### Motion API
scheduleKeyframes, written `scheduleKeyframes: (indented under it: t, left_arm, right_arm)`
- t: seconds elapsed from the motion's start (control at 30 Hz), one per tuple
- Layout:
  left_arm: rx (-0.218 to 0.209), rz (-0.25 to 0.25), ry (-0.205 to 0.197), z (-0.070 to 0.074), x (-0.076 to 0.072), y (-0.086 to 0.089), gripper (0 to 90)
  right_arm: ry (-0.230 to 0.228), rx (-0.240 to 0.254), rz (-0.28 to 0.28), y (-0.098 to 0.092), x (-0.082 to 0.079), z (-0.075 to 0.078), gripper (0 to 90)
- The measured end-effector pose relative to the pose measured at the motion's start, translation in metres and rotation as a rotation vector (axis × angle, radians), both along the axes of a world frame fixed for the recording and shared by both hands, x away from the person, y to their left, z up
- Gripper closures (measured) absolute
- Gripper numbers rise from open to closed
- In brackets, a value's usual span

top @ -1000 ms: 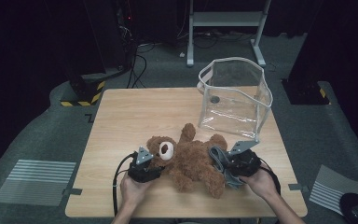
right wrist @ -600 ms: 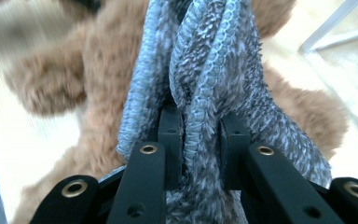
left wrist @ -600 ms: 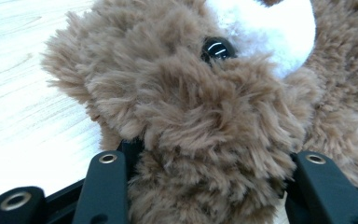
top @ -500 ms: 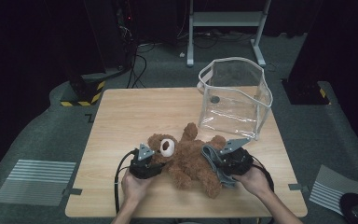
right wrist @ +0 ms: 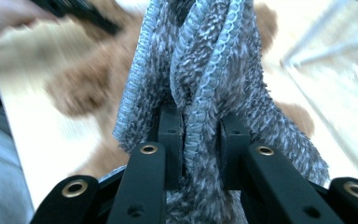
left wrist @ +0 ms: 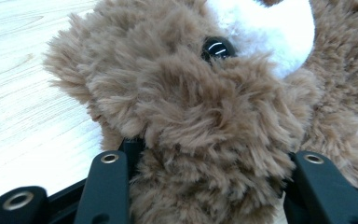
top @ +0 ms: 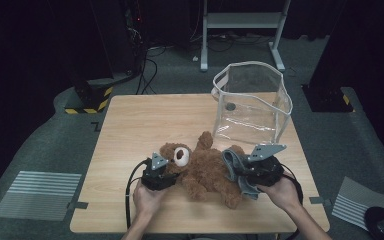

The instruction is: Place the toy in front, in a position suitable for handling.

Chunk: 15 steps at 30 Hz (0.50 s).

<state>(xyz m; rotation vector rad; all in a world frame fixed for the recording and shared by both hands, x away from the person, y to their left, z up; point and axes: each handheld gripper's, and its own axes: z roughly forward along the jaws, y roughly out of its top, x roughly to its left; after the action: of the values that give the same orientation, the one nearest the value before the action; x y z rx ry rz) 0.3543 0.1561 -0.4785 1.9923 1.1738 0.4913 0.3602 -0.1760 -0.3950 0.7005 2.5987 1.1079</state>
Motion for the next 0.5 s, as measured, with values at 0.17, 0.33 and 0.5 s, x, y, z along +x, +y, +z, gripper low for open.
scheduleKeyframes:
  t: [0.17,0.33,0.5]
  left_arm:
    - [0.003,-0.001,0.008,0.001,0.003,-0.002,51.3]
    - [0.012,-0.011,0.004,0.000,0.004,-0.001,51.4]
    - [0.005,-0.006,0.002,-0.001,0.005,-0.001,51.4]
  right_arm:
    - [0.024,-0.069,0.070,0.029,-0.001,-0.014,75.4]
    - [0.061,-0.117,0.101,0.030,-0.010,-0.039,75.5]
    - [0.069,-0.153,0.093,0.014,-0.019,-0.049,75.5]
